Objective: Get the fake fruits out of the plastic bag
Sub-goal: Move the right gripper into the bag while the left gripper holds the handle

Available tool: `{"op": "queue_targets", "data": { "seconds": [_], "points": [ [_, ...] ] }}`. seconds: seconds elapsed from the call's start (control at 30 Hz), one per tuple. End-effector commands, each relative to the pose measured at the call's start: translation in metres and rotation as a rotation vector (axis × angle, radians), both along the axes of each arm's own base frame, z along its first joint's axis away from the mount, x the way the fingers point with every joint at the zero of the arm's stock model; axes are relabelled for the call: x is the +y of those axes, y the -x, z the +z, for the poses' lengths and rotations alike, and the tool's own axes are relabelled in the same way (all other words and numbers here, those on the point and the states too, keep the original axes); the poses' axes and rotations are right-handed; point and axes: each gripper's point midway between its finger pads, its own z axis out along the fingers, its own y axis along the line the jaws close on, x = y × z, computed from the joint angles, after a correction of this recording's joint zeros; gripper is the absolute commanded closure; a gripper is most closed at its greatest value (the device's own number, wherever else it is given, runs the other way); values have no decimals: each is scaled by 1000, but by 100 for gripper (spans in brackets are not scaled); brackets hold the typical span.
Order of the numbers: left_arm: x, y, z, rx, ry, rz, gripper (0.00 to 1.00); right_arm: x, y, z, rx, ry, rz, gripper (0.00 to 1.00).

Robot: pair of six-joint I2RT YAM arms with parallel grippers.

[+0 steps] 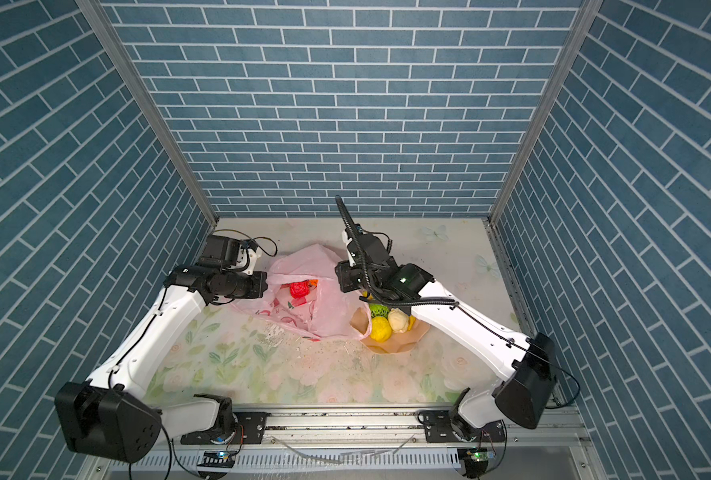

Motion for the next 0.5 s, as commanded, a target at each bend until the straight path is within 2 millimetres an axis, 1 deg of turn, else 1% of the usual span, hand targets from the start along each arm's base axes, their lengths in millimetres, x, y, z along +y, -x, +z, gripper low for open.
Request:
{"op": "queue_targets", "data": {
  "seconds": [0.0,0.1,0.17,0.27,0.33,0.47],
  "points": [
    [5,-6,3,-62,29,96,100,38,-2,-9,-6,-1,90,61],
    [7,-9,2,-95,60,149,100,60,-3,-35,15,32,100,58],
    [6,-11,2,-114,79,169,100,70,-2,-49,4,59,102,57],
    [6,-13,0,-124,96,190,100,87,6,-70,6,83,124,56],
    [5,-16,-2,-118,102,191,100,96,10,-84,10,97,136,57],
    [2,-21,1,-121,126,200,100,109,13,-106,-19,127,150,61]
  ]
}}
